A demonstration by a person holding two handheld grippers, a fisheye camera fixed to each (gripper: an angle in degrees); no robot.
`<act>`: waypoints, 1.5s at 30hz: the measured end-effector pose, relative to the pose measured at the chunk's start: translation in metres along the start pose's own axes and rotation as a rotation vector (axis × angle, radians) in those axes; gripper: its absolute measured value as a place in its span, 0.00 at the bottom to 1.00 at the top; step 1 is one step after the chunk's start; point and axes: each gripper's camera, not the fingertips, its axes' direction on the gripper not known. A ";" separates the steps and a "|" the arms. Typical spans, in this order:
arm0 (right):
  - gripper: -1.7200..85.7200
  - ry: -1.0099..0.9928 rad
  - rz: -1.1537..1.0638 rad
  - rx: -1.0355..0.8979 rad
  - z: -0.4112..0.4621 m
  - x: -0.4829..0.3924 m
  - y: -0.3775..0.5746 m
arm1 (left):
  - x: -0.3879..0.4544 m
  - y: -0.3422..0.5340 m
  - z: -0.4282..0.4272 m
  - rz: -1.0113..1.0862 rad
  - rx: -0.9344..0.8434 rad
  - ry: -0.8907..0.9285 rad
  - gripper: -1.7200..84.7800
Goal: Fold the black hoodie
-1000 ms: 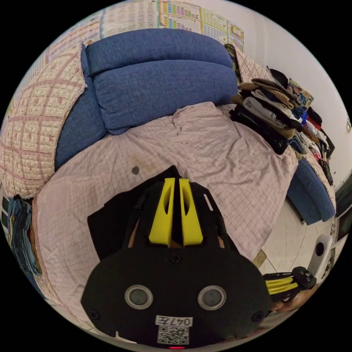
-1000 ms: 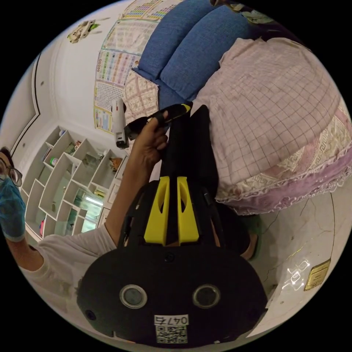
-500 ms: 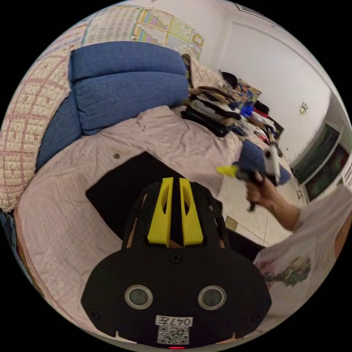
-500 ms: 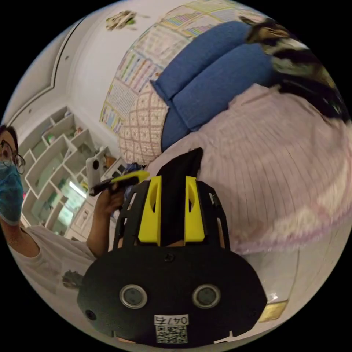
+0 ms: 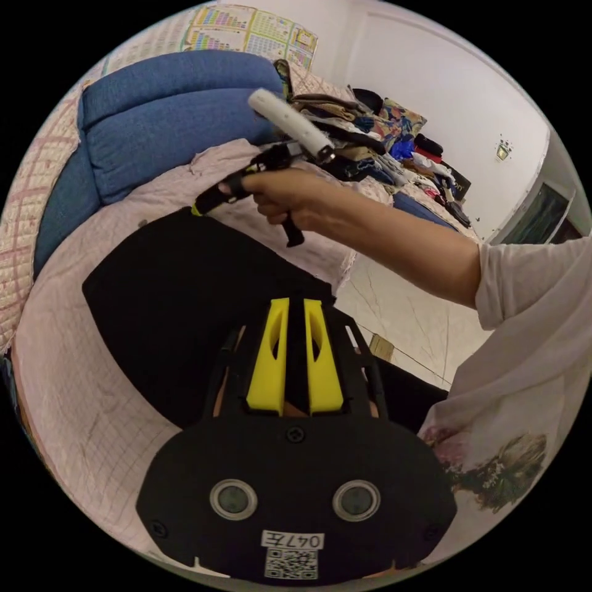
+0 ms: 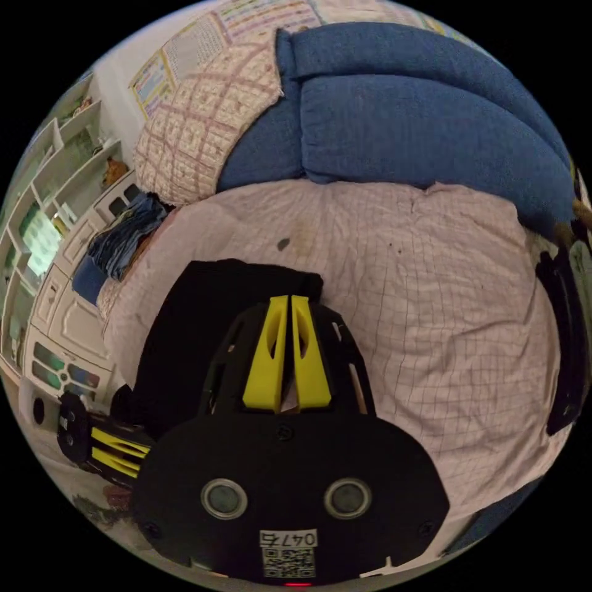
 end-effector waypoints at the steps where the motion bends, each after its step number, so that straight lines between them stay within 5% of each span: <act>1: 0.02 0.013 -0.017 0.026 -0.003 0.000 0.000 | -0.010 0.002 0.000 -0.017 0.016 0.028 0.07; 6: 0.05 0.009 0.013 -0.063 0.024 0.026 0.019 | -0.050 0.017 -0.040 -0.098 0.168 0.092 0.09; 11: 0.12 -0.297 0.140 0.097 -0.039 0.057 0.100 | -0.173 0.056 -0.111 -0.442 0.366 0.015 0.11; 17: 0.15 -0.393 0.311 0.048 -0.042 0.059 0.213 | -0.284 0.037 -0.084 -0.689 0.310 0.047 0.15; 24: 0.13 -0.453 0.352 0.035 -0.039 0.065 0.246 | -0.293 0.009 -0.037 -0.753 0.260 0.067 0.13; 33: 0.04 -0.312 0.194 0.044 -0.087 0.043 0.257 | -0.213 -0.011 -0.056 -0.607 0.385 0.009 0.02; 40: 0.03 0.015 -0.018 0.174 -0.229 0.036 0.280 | -0.029 -0.080 -0.094 -0.224 0.543 -0.092 0.01; 45: 0.03 0.379 -0.053 0.270 -0.346 0.068 0.293 | 0.068 -0.182 -0.075 -0.028 0.622 0.058 0.01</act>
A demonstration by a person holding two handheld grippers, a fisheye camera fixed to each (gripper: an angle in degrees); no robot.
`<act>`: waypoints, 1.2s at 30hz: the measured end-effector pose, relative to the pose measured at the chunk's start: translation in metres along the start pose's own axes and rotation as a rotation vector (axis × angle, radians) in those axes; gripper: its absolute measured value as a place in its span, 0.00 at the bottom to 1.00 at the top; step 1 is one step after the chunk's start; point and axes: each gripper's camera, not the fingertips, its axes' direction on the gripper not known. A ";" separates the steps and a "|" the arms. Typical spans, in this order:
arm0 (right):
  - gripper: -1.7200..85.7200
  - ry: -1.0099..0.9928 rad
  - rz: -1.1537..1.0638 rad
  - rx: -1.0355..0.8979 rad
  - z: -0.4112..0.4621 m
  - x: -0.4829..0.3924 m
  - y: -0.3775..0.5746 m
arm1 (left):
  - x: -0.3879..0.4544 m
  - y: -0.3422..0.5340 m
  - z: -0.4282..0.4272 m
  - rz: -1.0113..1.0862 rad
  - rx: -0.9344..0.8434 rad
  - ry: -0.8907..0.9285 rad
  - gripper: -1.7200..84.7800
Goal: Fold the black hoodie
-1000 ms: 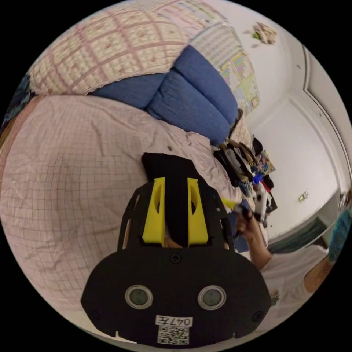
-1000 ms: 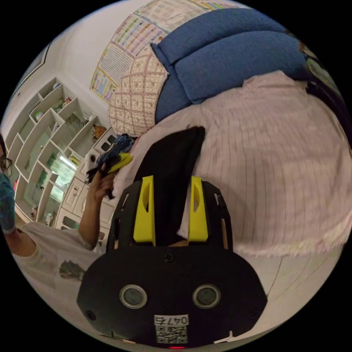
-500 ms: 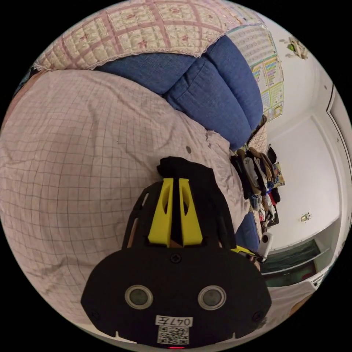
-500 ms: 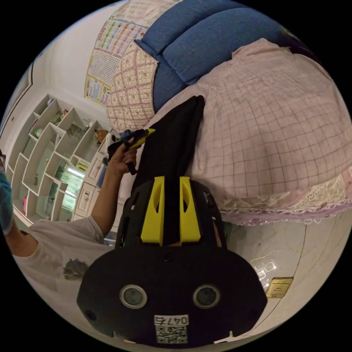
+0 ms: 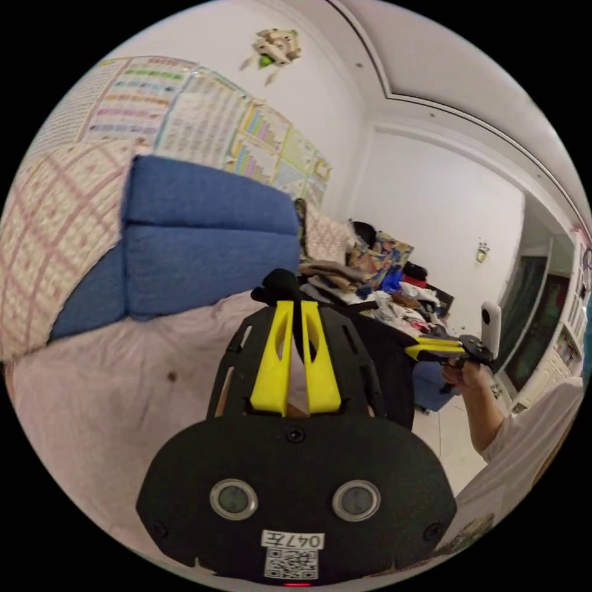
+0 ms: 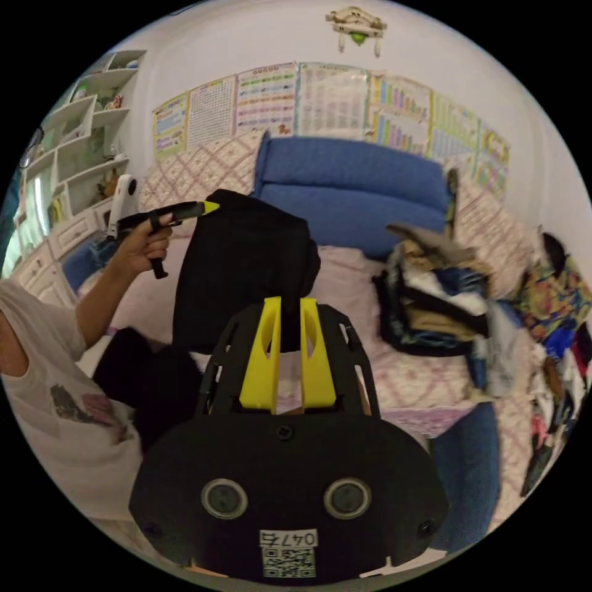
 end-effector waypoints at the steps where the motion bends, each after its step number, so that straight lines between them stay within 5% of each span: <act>1: 0.03 0.091 -0.019 0.022 -0.021 0.020 -0.009 | 0.024 -0.026 0.027 0.044 0.011 0.027 0.01; 8: 0.04 0.328 0.108 0.027 -0.089 0.187 -0.082 | 0.130 -0.208 0.225 0.105 -0.006 0.110 0.04; 11: 0.08 0.277 0.328 -0.028 -0.070 0.274 -0.080 | 0.114 -0.233 0.309 -0.061 -0.181 -0.016 0.12; 15: 0.15 0.347 0.608 -0.106 -0.048 0.339 -0.027 | 0.096 -0.203 0.310 -0.063 -0.219 -0.094 0.15; 20: 0.14 0.358 0.583 0.217 -0.107 0.288 0.051 | 0.084 -0.125 0.213 0.083 -0.322 -0.396 0.14; 29: 0.10 0.160 0.279 0.100 -0.143 0.130 0.118 | 0.104 0.013 -0.059 -0.320 -0.385 -0.906 0.11; 36: 0.03 -0.190 0.285 0.076 -0.098 0.049 0.126 | 0.172 0.020 -0.155 -0.508 -0.386 -1.073 0.08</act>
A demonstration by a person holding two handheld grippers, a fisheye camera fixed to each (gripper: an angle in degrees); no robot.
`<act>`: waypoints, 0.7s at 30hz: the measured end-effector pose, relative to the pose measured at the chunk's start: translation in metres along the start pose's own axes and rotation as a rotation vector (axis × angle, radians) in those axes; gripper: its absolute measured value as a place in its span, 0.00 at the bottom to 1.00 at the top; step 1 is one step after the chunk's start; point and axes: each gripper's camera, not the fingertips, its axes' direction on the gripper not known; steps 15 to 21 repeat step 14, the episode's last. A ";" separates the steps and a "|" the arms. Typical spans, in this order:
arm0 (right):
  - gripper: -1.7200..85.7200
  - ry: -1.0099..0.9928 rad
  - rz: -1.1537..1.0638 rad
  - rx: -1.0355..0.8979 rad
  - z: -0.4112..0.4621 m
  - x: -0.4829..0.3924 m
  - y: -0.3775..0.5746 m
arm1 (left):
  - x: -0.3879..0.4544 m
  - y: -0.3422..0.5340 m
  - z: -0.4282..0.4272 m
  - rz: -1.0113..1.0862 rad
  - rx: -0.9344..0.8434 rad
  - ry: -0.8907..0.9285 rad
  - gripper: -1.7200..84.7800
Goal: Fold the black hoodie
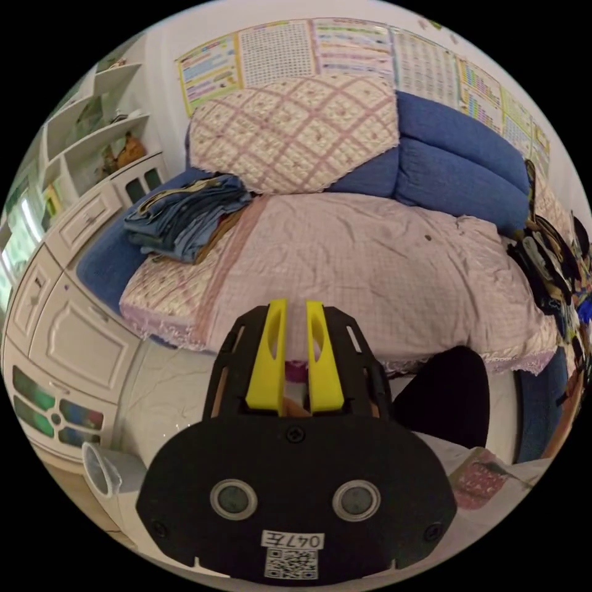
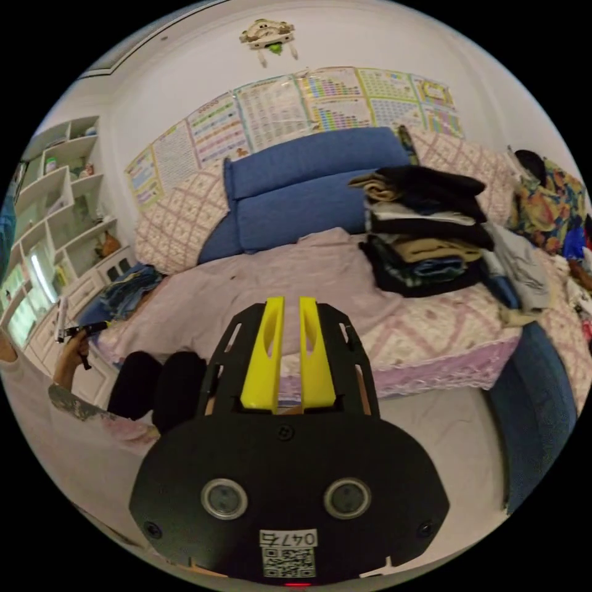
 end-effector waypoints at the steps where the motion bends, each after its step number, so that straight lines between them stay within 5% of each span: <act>1: 0.02 -0.051 -0.010 0.003 0.009 -0.012 -0.005 | -0.006 -0.004 -0.017 -0.017 -0.003 0.017 0.07; 14: 0.01 -0.194 -0.197 -0.033 0.007 -0.140 -0.071 | -0.014 -0.051 -0.186 -0.078 0.042 0.032 0.02; 21: 0.01 -0.194 -0.197 -0.033 0.007 -0.140 -0.071 | -0.014 -0.051 -0.186 -0.078 0.042 0.032 0.02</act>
